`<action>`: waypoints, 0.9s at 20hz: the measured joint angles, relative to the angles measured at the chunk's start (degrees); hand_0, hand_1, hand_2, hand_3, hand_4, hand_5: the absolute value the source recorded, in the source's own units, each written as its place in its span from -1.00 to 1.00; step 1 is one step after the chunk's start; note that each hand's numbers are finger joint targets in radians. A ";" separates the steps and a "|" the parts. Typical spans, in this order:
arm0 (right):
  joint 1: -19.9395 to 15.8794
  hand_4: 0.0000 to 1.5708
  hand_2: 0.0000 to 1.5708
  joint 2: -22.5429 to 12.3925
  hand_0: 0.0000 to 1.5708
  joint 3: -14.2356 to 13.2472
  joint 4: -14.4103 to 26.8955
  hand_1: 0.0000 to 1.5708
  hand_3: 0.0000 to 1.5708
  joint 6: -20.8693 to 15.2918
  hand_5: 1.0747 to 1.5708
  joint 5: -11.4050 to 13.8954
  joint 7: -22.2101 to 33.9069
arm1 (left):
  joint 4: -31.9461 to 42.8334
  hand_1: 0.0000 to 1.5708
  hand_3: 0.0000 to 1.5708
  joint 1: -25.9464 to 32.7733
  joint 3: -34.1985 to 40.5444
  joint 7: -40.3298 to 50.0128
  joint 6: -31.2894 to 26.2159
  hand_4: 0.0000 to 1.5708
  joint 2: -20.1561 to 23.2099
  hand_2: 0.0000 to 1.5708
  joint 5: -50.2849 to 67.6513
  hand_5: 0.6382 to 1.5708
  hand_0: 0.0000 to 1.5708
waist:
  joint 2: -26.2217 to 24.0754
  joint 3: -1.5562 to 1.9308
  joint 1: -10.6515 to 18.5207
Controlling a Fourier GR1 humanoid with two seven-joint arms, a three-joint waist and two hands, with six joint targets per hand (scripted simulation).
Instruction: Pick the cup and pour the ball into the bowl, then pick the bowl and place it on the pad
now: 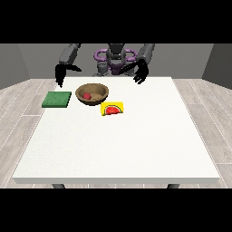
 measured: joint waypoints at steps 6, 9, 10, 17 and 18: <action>-1.20 -0.58 -1.00 4.61 -1.00 0.90 0.77 -1.00 -1.00 -6.35 0.99 1.51 -0.70 | -4.07 -1.00 -1.00 7.98 1.30 -12.95 -8.54 -1.00 0.49 -1.00 11.35 0.98 -1.00 | 1.30 0.56 3.25; -3.00 -0.64 -1.00 5.62 -1.00 1.24 2.88 -1.00 -1.00 -8.41 0.99 1.89 -1.31 | -4.53 -1.00 -1.00 9.70 2.96 -16.19 -12.45 -1.00 2.09 -1.00 14.06 0.98 -1.00 | 1.65 0.66 3.42; -3.67 -0.67 -1.00 5.09 -1.00 0.60 4.56 -1.00 -1.00 -8.44 0.98 1.65 -2.15 | -5.47 -1.00 -1.00 9.68 3.35 -15.86 -13.64 -1.00 2.80 -1.00 14.66 0.99 -1.00 | 1.83 0.70 3.91; -7.36 -0.74 -1.00 3.99 -1.00 -0.44 15.11 -1.00 -1.00 -9.37 0.96 1.67 -8.78 | -9.93 -1.00 -1.00 11.53 5.07 -15.17 -17.72 -1.00 5.29 -1.00 16.14 0.99 -1.00 | 2.38 0.67 4.63; -7.56 -0.80 -1.00 3.63 -1.00 -0.82 16.80 -1.00 -1.00 -8.89 0.97 1.49 -10.33 | -10.87 -1.00 -1.00 11.70 5.08 -15.27 -18.04 -1.00 5.43 -1.00 16.18 0.99 -1.00 | 2.98 0.69 4.97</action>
